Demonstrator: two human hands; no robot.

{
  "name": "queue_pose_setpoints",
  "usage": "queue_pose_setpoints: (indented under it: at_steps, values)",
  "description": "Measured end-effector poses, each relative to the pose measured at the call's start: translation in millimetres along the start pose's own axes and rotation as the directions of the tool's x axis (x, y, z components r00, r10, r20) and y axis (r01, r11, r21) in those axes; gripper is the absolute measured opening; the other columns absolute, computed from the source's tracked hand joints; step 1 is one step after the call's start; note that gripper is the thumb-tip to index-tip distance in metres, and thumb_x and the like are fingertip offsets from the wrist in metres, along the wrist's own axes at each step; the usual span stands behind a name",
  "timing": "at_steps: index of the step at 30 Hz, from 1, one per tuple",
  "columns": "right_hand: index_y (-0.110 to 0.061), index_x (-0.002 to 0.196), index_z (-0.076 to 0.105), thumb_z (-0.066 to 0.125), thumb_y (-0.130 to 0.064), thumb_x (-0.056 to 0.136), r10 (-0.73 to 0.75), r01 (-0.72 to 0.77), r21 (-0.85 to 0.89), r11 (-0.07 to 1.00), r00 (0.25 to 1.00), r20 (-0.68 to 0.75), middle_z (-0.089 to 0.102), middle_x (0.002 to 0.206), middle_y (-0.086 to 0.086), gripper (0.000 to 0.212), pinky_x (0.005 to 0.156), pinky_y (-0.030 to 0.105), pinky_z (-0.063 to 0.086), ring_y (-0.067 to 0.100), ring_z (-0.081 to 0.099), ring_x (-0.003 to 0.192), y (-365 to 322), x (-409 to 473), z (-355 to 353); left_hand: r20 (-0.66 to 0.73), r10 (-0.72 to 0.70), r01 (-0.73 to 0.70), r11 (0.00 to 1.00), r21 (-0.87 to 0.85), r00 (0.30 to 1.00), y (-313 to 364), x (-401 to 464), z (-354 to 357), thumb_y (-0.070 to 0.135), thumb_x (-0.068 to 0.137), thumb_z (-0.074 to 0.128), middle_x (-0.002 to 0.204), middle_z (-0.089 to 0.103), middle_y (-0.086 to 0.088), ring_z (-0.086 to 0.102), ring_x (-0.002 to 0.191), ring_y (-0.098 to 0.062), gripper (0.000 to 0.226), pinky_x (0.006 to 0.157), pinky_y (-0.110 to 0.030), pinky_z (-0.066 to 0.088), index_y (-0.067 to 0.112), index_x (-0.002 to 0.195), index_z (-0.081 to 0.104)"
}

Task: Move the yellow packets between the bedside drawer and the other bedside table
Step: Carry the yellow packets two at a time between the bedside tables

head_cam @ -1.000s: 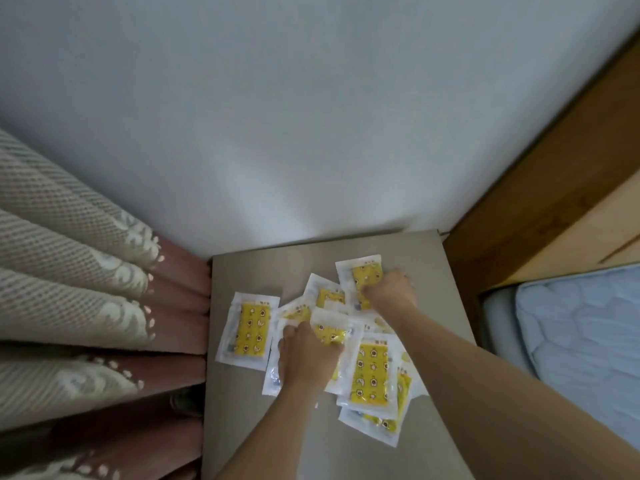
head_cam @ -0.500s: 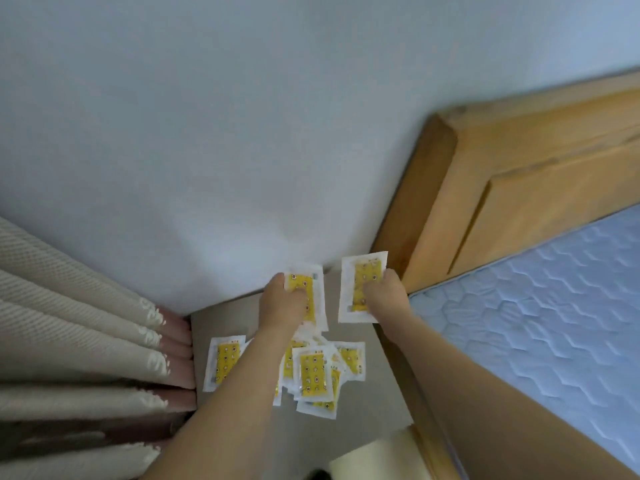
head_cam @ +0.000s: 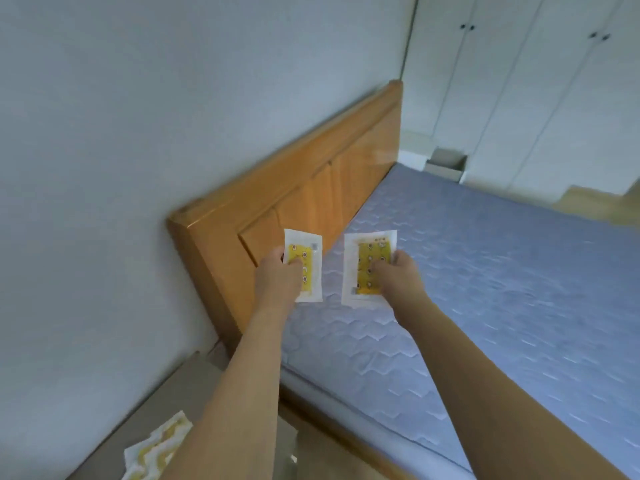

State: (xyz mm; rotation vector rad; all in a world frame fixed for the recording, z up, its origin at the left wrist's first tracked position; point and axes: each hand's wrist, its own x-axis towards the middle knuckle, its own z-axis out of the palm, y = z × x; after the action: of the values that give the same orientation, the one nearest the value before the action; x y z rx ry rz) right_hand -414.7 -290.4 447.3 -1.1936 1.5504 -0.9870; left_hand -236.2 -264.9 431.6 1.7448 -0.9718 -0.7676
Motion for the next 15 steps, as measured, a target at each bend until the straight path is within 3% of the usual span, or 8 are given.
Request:
queue_pose_setpoints:
  at_steps: [8, 12, 15]
  values:
    - [-0.005, 0.102, 0.055, 0.047, -0.010, 0.094, 0.053, -0.019, 0.085, 0.996, 0.902, -0.428, 0.062, 0.096, 0.012, 0.013, 0.080, 0.042, 0.053, 0.024, 0.056, 0.082, 64.5, -52.8, -344.7, 0.322, 0.265, -0.258, 0.964, -0.065, 0.909, 134.9, -174.1, 253.9, 0.010, 0.087, 0.054, 0.077, 0.066, -0.006, 0.064, 0.072, -0.026, 0.011, 0.058, -0.028, 0.049, 0.010, 0.085, 0.064]
    - [-0.005, 0.104, 0.057, 0.048, -0.011, 0.094, 0.094, -0.002, 0.150, 0.989, 0.788, -0.609, 0.061, 0.093, 0.008, 0.015, 0.079, 0.042, 0.054, 0.023, 0.056, 0.082, 115.5, -115.1, -512.0, 0.482, 0.374, -0.337, 0.927, -0.167, 0.792, 176.6, -299.1, 385.0, 0.013, 0.089, 0.056, 0.086, 0.069, -0.009, 0.066, 0.076, -0.028, 0.011, 0.061, -0.027, 0.049, 0.015, 0.088, 0.067]
    - [-0.007, 0.103, 0.058, 0.049, -0.013, 0.095, 0.160, 0.002, 0.215, 0.977, 0.662, -0.733, 0.063, 0.092, 0.005, 0.014, 0.074, 0.038, 0.053, 0.023, 0.058, 0.081, 156.4, -170.6, -619.7, 0.601, 0.434, -0.379, 0.897, -0.226, 0.670, 201.0, -392.9, 467.8, 0.013, 0.091, 0.059, 0.075, 0.060, -0.002, 0.053, 0.064, -0.020, 0.008, 0.046, -0.012, 0.041, 0.013, 0.090, 0.066]
